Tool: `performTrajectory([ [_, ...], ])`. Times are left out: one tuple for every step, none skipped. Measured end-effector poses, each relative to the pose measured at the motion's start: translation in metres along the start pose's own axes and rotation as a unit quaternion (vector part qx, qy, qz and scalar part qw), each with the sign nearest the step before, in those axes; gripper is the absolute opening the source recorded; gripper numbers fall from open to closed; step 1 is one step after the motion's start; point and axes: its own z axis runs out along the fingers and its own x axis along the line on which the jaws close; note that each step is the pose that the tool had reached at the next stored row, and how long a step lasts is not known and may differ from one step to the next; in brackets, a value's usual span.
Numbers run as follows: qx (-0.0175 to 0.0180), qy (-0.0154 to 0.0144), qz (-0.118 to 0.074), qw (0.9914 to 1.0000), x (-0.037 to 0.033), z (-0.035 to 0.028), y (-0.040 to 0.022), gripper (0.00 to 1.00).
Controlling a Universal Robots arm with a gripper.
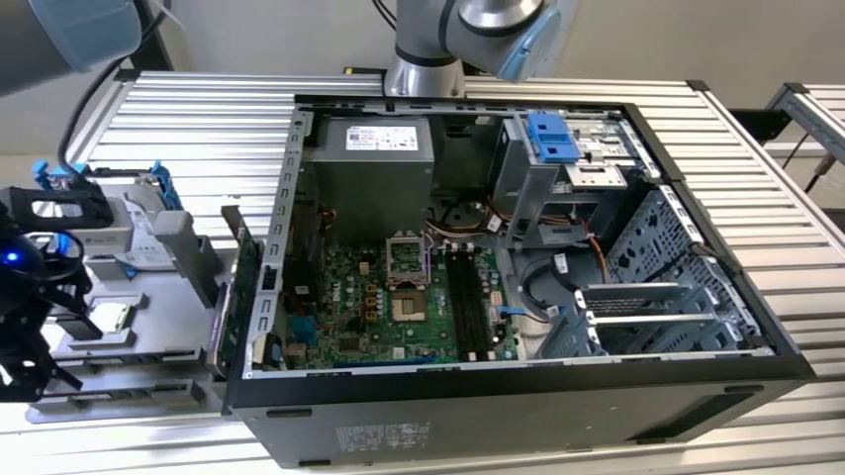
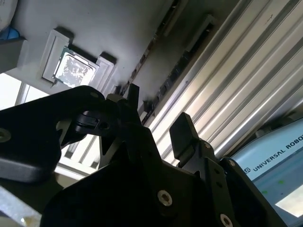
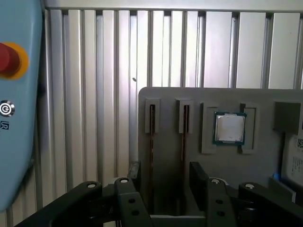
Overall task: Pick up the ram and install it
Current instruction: 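Pick up the ram and move it above insertion slot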
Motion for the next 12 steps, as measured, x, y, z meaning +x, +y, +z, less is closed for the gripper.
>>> performTrajectory([
  [0.0000, 0.0000, 0.000, 1.00000, 0.0003, 0.0014, 0.0000, 1.00],
  [-0.0001, 0.0001, 0.000, 1.00000, 0.0010, 0.0029, 0.0000, 1.00],
  [-0.0005, 0.0001, 0.000, 1.00000, 0.0023, 0.0042, -0.0001, 1.00],
  [-0.0008, 0.0001, 0.000, 1.00000, 0.0036, 0.0054, -0.0002, 1.00],
  [-0.0009, 0.0000, 0.000, 1.00000, 0.0042, 0.0068, -0.0002, 1.00],
  [-0.0009, 0.0000, 0.000, 1.00000, 0.0047, 0.0084, -0.0001, 1.00],
  [-0.0009, 0.0000, 0.000, 1.00000, 0.0052, 0.0100, -0.0002, 1.00],
  [-0.0010, 0.0000, 0.000, 1.00000, 0.0058, 0.0117, -0.0001, 1.00],
  [-0.0010, 0.0000, 0.000, 1.00000, 0.0066, 0.0136, -0.0002, 1.00],
  [-0.0010, -0.0002, 0.000, 1.00000, 0.0079, 0.0153, -0.0002, 1.00],
  [-0.0009, -0.0005, 0.000, 1.00000, 0.0097, 0.0173, -0.0001, 1.00],
  [-0.0009, -0.0006, 0.000, 1.00000, 0.0113, 0.0191, -0.0001, 1.00],
])
